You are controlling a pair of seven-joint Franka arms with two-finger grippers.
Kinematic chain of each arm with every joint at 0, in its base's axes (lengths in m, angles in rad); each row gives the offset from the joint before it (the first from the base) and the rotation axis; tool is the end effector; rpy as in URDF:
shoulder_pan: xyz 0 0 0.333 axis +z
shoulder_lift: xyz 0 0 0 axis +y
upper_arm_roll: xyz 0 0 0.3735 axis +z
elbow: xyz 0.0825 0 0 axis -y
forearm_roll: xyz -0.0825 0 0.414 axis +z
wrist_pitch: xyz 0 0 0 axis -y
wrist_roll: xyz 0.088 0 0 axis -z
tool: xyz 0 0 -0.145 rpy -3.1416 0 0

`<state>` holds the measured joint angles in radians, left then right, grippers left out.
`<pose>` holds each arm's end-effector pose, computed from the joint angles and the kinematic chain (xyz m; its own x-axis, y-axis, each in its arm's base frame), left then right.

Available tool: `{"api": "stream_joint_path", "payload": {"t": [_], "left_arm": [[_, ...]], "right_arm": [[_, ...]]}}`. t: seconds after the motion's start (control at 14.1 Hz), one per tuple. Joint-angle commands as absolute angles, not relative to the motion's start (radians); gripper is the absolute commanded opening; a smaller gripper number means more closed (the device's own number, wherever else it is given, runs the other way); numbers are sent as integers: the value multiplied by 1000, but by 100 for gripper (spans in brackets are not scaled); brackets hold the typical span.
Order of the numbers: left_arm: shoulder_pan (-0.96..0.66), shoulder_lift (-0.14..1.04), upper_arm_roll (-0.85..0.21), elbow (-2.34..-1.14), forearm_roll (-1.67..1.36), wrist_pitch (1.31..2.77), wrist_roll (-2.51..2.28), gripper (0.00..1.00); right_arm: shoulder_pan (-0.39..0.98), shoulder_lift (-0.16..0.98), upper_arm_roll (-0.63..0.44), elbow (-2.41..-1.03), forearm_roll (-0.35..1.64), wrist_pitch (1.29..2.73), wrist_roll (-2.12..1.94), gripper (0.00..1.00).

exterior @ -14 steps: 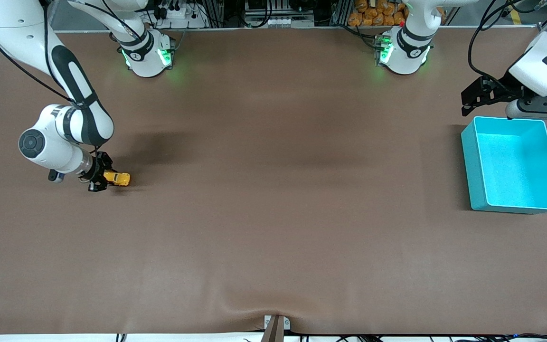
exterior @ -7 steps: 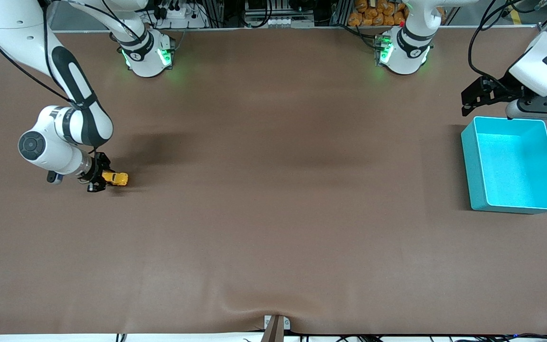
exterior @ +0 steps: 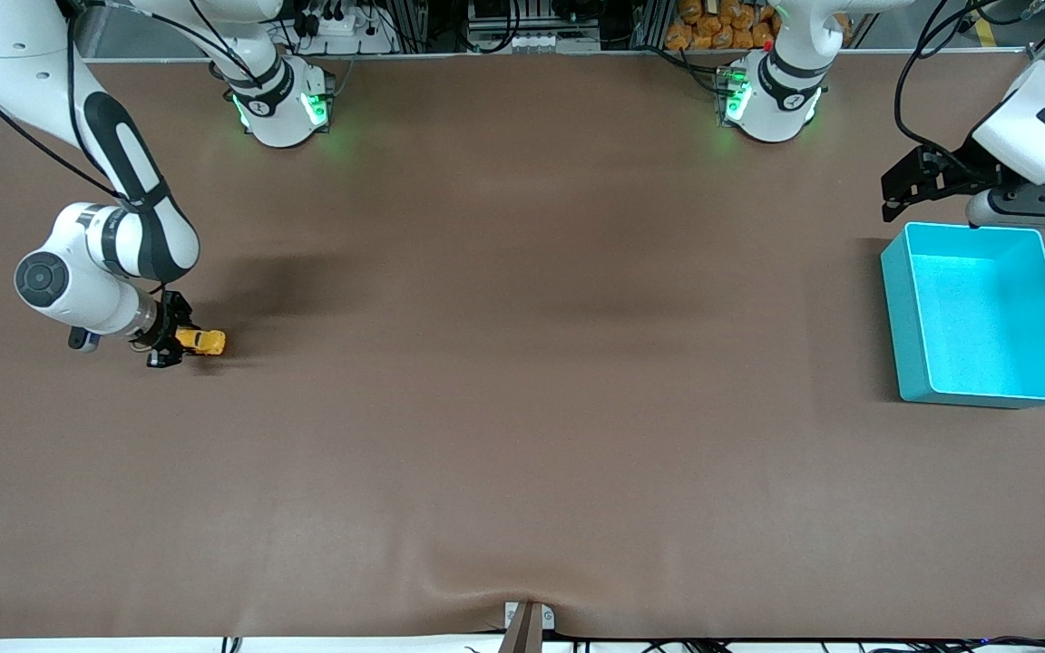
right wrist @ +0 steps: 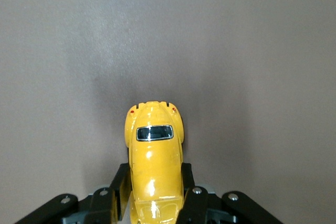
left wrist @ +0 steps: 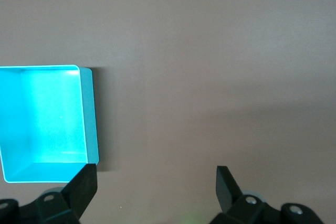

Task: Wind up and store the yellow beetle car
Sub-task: 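Drag the car backward along the table with the right gripper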

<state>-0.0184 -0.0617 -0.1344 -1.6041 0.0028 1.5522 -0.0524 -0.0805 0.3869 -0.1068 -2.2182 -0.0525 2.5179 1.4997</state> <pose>0.5535 -0.0874 0.6606 0.9949 -0.1000 0.0098 -0.0999 -0.9949 -0.0106 0.5648 -0.1093 0.1833 -0.0632 -0.9962 0.0607 -0.9934 0.0686 0.0919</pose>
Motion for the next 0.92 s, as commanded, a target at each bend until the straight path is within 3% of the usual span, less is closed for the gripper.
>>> {"api": "stream_joint_path", "payload": {"t": [0.0,0.85], "left_arm": [[-11,-58,-140,-1591,-3,1557,-44,100],[-11,-58,-140,-1591,-3,1557,-44,100]], "right_arm": [[-118,508,-101,-2161,-104,2579,1494,17],[-213,555,-100,-2123,-190,2617,1448,16]]}}
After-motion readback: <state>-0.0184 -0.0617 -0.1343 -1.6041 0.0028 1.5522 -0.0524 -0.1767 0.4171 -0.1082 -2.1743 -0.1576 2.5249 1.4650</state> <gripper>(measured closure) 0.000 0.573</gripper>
